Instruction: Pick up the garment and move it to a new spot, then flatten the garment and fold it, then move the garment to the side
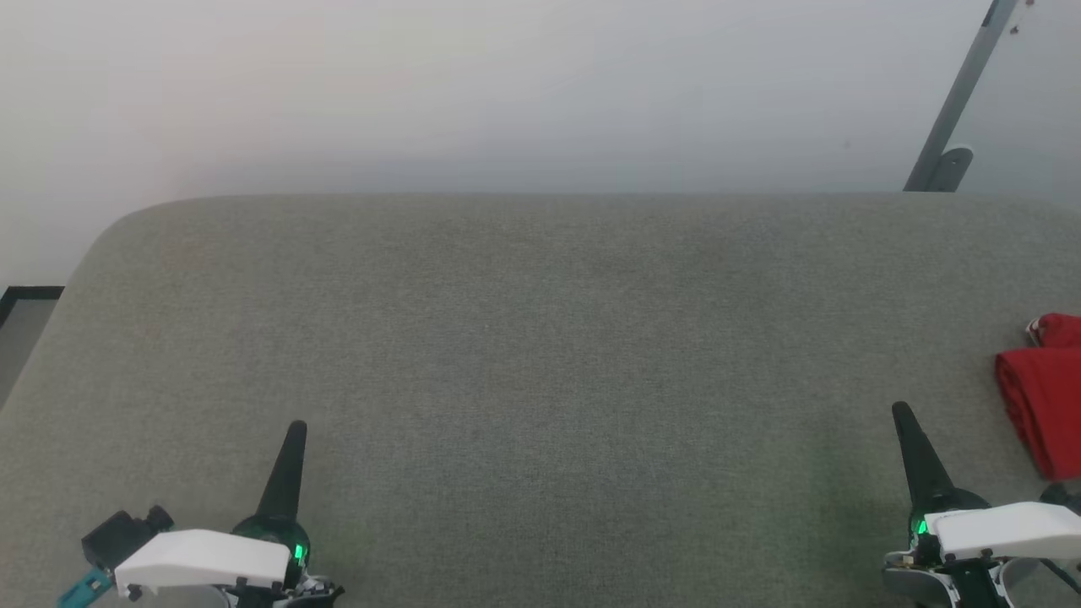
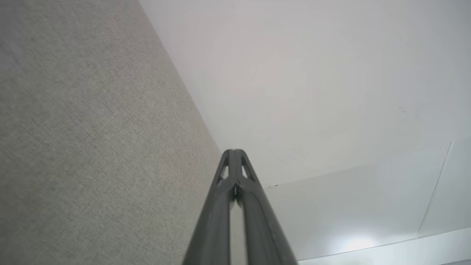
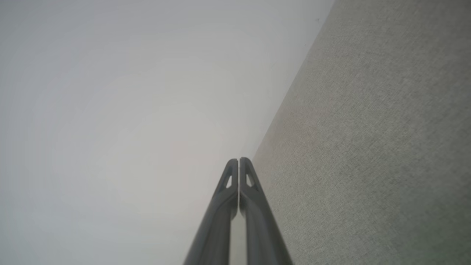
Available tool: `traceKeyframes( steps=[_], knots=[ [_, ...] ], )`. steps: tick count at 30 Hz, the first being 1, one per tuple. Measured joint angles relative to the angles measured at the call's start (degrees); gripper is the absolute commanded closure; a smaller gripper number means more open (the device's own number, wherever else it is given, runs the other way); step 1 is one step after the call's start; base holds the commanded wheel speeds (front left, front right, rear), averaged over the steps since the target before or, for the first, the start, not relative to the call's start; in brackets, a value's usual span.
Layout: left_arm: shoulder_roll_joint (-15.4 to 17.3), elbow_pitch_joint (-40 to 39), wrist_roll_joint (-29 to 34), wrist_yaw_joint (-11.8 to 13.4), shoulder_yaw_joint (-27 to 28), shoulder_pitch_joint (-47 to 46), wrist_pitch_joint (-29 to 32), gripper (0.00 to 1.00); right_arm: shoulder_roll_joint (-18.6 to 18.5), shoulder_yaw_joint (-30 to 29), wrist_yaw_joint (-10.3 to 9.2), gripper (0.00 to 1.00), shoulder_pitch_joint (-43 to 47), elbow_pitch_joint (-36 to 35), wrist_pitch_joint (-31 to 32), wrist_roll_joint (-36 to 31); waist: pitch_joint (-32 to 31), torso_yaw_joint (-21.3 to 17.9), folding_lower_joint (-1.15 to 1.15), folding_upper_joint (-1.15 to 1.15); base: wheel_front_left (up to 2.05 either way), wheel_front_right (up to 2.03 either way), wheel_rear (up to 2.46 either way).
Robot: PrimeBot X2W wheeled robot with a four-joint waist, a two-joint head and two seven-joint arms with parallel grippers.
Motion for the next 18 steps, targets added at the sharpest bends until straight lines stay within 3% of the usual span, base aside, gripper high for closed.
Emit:
traceKeyframes(
  steps=[18],
  knots=[
    [-0.6, 1.1, -7.3, 0.0, 0.9, -2.0, 2.3, 1.00, 0.7, -0.2, -0.02, 1.00, -2.1, 1.2, 2.3, 6.7, 0.4, -1.0, 0.00, 0.00, 0.00, 0.00, 0.00]
  ],
)
